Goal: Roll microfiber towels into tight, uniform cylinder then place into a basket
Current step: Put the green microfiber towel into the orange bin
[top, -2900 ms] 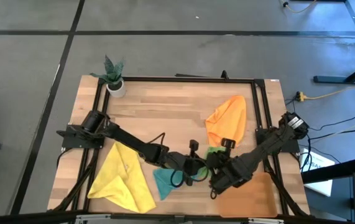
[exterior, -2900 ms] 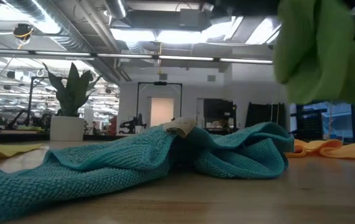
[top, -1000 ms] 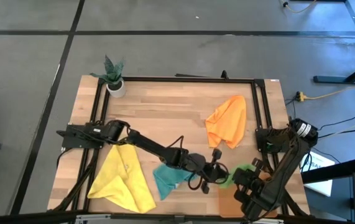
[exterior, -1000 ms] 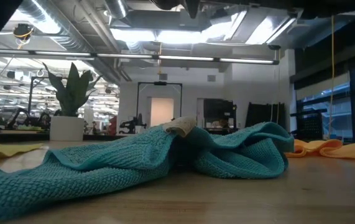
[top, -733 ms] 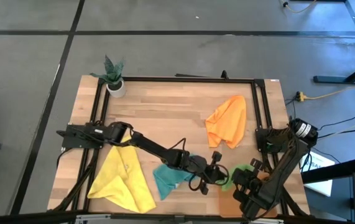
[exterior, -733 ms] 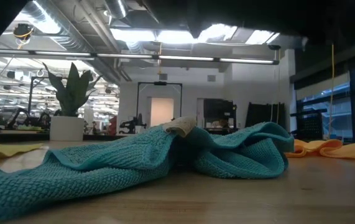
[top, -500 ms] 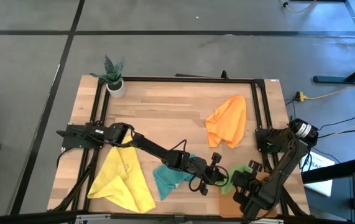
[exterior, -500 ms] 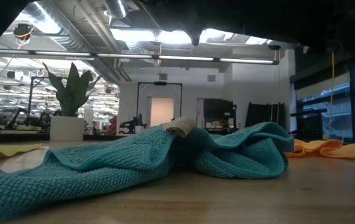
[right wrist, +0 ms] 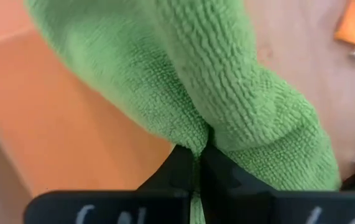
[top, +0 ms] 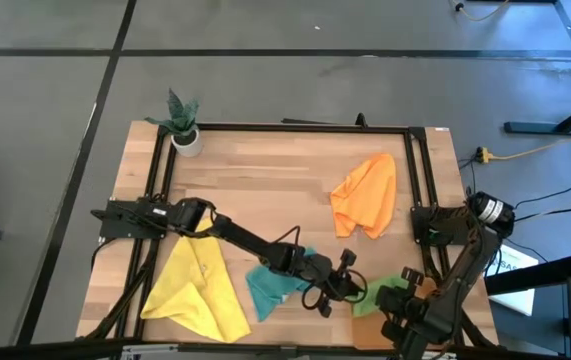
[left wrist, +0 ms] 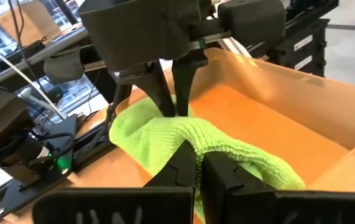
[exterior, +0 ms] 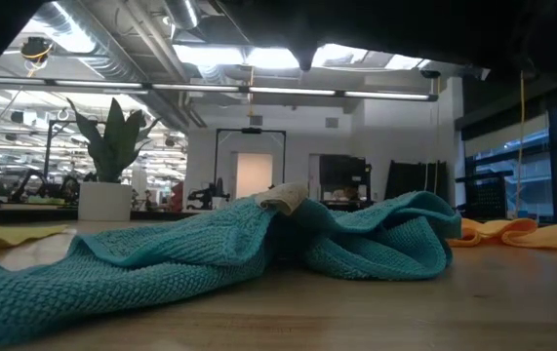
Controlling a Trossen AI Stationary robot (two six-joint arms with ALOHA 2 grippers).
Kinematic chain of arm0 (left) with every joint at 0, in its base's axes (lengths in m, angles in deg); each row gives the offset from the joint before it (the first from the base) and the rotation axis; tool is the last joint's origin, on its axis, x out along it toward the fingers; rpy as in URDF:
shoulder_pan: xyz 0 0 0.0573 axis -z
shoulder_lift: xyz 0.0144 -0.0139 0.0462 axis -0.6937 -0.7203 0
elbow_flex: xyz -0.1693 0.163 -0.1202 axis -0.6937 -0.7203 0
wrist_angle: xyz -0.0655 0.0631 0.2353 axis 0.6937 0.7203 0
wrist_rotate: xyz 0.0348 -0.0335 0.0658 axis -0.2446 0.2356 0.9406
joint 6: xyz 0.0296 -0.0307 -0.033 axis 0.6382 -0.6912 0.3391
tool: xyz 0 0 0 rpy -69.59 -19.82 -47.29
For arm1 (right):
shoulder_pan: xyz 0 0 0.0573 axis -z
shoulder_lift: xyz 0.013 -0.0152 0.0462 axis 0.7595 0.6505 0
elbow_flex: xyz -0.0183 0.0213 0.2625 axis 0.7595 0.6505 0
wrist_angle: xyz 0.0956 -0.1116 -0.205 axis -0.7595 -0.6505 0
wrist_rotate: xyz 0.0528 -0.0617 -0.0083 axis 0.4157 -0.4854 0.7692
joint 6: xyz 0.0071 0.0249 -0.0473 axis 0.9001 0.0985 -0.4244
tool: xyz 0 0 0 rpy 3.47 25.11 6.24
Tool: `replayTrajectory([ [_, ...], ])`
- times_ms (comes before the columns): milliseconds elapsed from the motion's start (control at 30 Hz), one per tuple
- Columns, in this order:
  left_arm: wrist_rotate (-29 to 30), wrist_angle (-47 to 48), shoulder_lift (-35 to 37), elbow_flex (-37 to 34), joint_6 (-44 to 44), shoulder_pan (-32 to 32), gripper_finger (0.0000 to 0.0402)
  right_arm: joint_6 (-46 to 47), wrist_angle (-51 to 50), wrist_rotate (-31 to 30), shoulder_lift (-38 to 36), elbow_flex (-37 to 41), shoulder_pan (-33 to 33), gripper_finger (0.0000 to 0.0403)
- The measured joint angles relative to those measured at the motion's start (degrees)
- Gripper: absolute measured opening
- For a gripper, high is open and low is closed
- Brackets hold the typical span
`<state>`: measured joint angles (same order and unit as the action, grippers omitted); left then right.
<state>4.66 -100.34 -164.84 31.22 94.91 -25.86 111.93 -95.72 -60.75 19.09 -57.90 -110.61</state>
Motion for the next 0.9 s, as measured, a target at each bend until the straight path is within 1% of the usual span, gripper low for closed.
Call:
replayTrajectory([
  [267,1.46,0.04,0.0,-0.04,-0.05,0.42,0.0,-0.2,6.16,0.07,0.88,0.0,-2.24,0.0014],
  [400,1.53,0.15,0.0,-0.07,-0.05,0.4,0.0,-1.41,8.39,2.81,3.22,0.0,-2.93,0.0014],
  [500,1.53,0.28,0.0,-0.09,-0.05,0.4,0.0,-3.08,10.87,3.06,4.64,0.0,-3.01,0.0014],
  [667,1.77,0.26,0.0,-0.09,-0.02,0.71,0.0,-3.26,14.67,3.02,5.01,0.0,-3.76,0.0014],
  [900,1.44,1.53,0.0,-0.1,3.17,1.61,0.0,-3.1,15.46,3.11,5.01,-0.02,-5.03,0.0014],
])
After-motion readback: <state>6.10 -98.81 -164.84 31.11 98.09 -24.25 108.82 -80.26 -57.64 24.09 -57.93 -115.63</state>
